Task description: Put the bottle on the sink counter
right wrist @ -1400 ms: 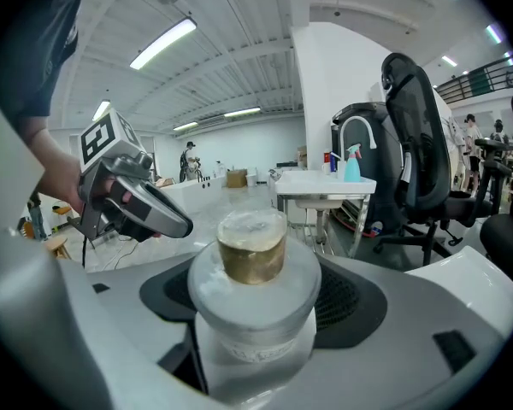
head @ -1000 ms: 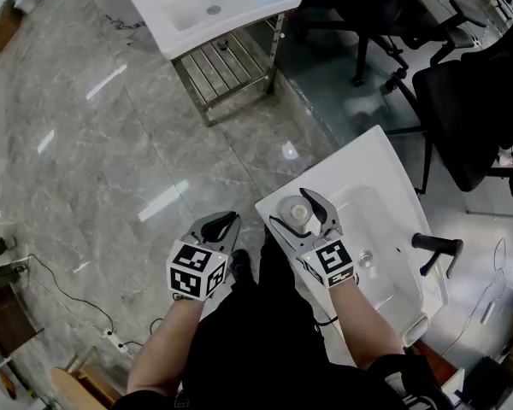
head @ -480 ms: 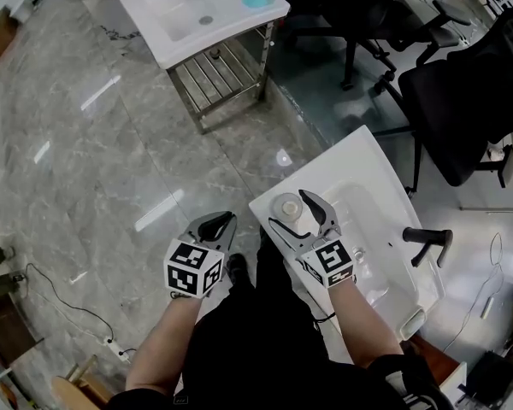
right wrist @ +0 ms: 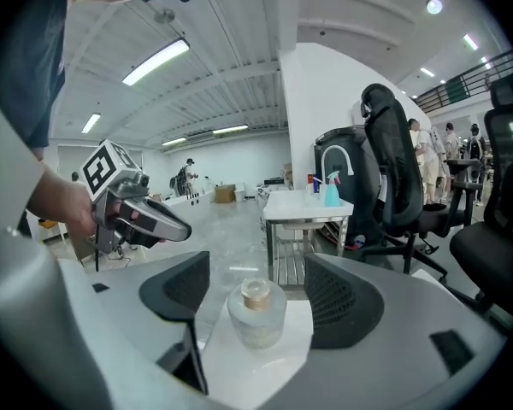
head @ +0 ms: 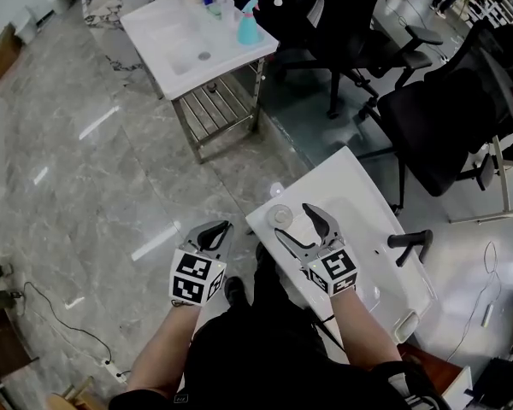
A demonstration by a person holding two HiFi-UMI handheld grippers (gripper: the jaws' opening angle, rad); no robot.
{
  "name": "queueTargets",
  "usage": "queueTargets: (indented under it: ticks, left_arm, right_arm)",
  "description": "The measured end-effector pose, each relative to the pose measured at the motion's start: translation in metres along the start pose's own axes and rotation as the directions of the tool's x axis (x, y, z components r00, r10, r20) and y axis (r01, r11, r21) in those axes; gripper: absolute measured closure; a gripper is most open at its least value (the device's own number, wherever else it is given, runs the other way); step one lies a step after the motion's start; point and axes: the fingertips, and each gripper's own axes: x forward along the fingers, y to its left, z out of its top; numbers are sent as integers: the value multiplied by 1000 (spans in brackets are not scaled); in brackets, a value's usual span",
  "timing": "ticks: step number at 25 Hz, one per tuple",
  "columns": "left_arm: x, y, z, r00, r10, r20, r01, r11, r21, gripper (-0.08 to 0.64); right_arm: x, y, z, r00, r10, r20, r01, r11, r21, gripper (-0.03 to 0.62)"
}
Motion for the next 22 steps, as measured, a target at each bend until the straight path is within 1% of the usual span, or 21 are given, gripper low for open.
queueTargets:
  ticks: [6,10,13,18,22]
  left_arm:
    - [-26,-7,16,999,7,50,-8,1000,22,531]
    - [-47,-8,29,996,13,92,-17,999,45,531]
    - [-61,-10,38,993,8,121,-17,997,70,531]
    - [-85,-14,58,980,-8,198,-6,997,71,531]
    - [-101,-16,67,972,-27,233,7,996,87,531]
  right_arm:
    - [-17,11,15,1000,-9,19,9,1000,12,236]
    - [-29,25,32,998,-26,50,25,1000,5,248]
    - [-39,36,42,997,-42,67,43,999,-15,292]
    - [-56,50,49,995,-79,69,81,996,-30,354]
    - [-67,60,58,993,-98,68,101,994,-44,380]
